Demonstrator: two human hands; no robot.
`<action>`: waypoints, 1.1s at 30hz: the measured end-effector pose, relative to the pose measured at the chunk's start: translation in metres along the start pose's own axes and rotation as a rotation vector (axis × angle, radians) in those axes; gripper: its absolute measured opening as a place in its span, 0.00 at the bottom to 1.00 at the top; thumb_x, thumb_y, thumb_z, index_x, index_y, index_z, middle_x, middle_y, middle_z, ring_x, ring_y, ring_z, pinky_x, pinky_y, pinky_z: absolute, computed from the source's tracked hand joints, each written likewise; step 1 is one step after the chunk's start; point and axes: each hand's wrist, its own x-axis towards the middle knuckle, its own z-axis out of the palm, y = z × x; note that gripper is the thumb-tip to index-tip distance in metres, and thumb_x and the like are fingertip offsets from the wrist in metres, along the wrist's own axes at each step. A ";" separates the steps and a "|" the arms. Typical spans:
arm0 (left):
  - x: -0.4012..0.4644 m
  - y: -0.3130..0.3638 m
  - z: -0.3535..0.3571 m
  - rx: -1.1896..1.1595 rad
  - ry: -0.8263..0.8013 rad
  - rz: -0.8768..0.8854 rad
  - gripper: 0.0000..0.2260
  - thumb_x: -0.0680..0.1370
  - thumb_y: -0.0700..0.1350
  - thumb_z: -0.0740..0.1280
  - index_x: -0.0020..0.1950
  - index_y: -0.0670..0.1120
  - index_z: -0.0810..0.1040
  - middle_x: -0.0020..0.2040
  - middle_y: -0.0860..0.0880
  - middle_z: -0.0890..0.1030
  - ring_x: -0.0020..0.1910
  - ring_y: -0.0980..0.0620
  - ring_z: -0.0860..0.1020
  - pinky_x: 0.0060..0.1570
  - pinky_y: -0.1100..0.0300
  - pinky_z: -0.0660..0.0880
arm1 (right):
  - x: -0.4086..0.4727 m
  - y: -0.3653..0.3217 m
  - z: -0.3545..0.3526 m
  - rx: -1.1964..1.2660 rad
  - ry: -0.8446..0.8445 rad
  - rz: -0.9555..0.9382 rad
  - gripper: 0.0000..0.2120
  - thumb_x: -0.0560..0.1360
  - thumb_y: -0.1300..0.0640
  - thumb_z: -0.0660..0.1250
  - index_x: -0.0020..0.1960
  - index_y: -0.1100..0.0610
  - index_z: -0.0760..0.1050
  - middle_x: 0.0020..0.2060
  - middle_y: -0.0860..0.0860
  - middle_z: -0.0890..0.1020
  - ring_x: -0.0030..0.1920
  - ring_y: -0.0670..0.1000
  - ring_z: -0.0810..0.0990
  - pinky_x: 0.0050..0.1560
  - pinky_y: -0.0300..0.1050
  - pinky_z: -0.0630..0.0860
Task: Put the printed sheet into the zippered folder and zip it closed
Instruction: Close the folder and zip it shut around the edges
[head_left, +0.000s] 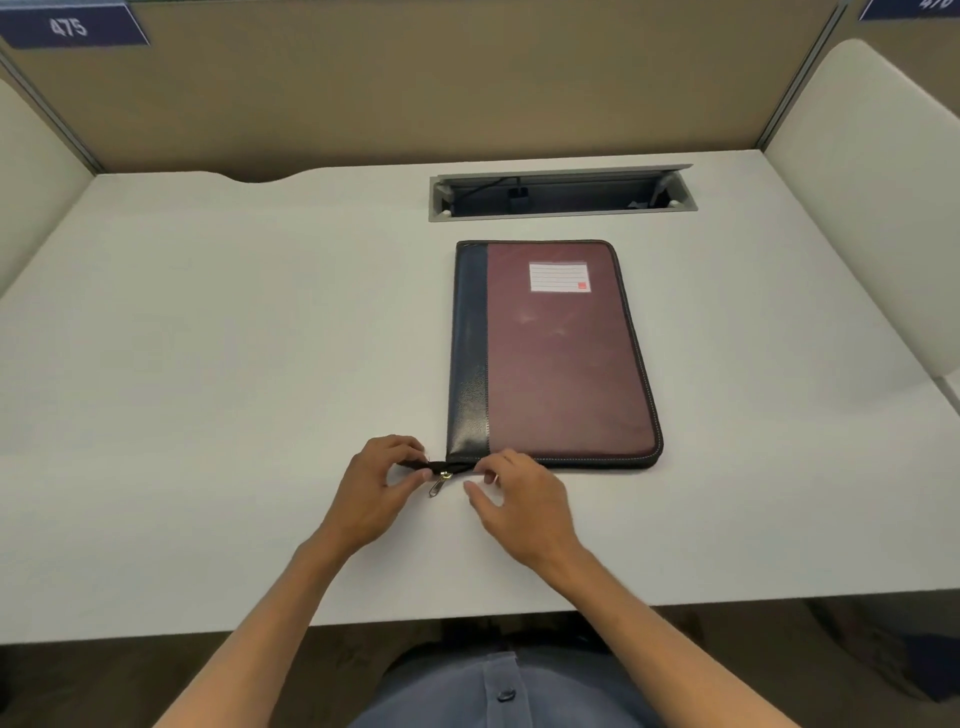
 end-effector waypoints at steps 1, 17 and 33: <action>-0.001 0.001 0.000 0.004 0.003 0.005 0.03 0.73 0.43 0.73 0.46 0.48 0.83 0.48 0.59 0.80 0.52 0.55 0.76 0.53 0.63 0.71 | 0.000 -0.005 0.006 -0.001 -0.016 0.013 0.12 0.74 0.42 0.65 0.48 0.49 0.78 0.40 0.43 0.80 0.41 0.44 0.78 0.43 0.43 0.77; -0.005 -0.003 0.004 -0.132 0.006 -0.077 0.01 0.75 0.42 0.71 0.45 0.46 0.83 0.40 0.53 0.82 0.43 0.62 0.77 0.42 0.75 0.68 | 0.003 -0.039 0.039 0.143 0.047 0.347 0.11 0.71 0.44 0.64 0.39 0.49 0.80 0.31 0.44 0.80 0.35 0.46 0.79 0.40 0.46 0.77; -0.003 0.006 0.024 -0.070 0.199 -0.157 0.06 0.73 0.38 0.72 0.39 0.48 0.79 0.36 0.55 0.81 0.39 0.60 0.78 0.38 0.74 0.69 | -0.011 0.021 -0.010 -0.177 0.166 0.107 0.14 0.74 0.55 0.69 0.32 0.56 0.73 0.25 0.49 0.74 0.22 0.51 0.71 0.22 0.45 0.69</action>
